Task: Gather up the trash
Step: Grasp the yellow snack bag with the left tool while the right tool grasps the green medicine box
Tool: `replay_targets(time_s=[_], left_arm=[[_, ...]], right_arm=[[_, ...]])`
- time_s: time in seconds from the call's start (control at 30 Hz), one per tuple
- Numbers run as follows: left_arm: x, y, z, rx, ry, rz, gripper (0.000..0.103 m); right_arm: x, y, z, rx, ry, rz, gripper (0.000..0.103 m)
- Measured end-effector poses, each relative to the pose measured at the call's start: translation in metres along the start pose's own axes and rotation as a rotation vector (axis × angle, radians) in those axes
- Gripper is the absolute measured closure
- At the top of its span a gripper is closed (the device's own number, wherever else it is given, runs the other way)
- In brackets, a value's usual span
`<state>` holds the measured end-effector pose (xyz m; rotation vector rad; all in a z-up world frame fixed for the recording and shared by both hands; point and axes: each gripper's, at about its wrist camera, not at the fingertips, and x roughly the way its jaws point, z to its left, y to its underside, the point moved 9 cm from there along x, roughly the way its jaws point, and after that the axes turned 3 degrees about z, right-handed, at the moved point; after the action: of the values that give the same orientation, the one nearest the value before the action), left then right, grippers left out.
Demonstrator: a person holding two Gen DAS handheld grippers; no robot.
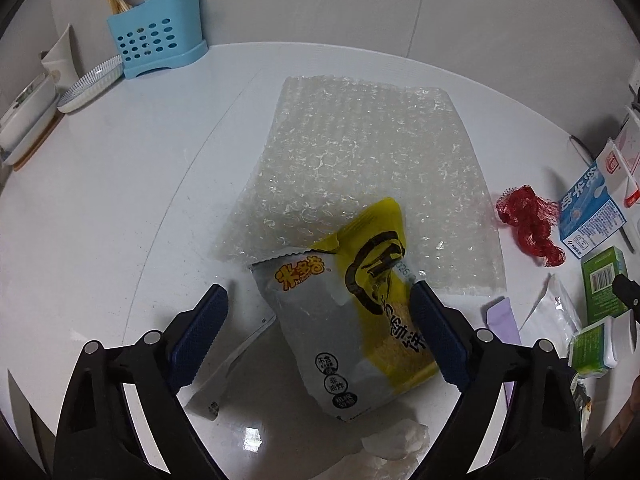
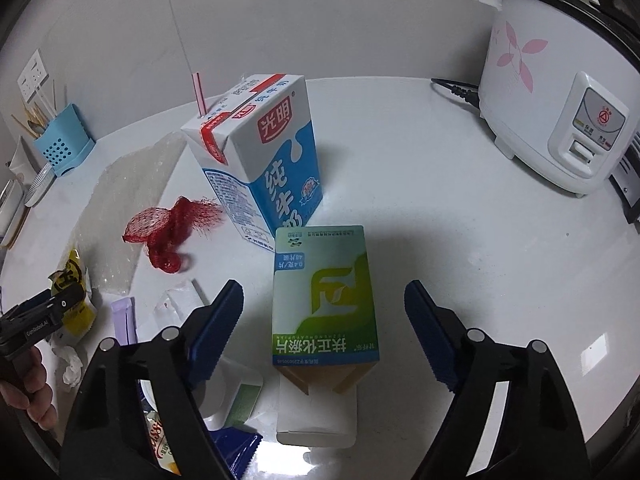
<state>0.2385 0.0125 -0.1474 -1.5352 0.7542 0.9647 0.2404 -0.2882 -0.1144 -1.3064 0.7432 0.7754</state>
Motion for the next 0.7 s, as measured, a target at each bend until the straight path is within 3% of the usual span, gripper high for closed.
replay_targets(time_s=[0.1, 0.23, 0.47, 0.53, 0.6, 0.7], left_arm=[[0.001, -0.001, 0.001, -0.012, 0.011, 0.010, 0.021], [0.000, 0.001, 0.002, -0.007, 0.000, 0.014, 0.029], [-0.006, 0.007, -0.002, -0.001, 0.000, 0.035, 0.058], [-0.010, 0.006, -0.003, 0.002, 0.002, 0.027, 0.068], [-0.014, 0.006, -0.004, 0.002, 0.007, 0.019, 0.075], [-0.022, 0.006, -0.005, 0.009, 0.015, -0.001, 0.082]], right_arm=[[-0.003, -0.005, -0.001, 0.032, -0.029, -0.018, 0.027], [-0.002, -0.009, -0.006, 0.038, 0.003, -0.017, 0.027], [0.015, -0.006, -0.008, 0.035, 0.022, 0.053, 0.028], [0.019, -0.003, -0.007, 0.025, 0.029, 0.071, 0.032], [0.023, 0.000, -0.006, 0.028, 0.024, 0.099, 0.047], [0.024, 0.004, -0.006, 0.032, 0.032, 0.106, 0.057]])
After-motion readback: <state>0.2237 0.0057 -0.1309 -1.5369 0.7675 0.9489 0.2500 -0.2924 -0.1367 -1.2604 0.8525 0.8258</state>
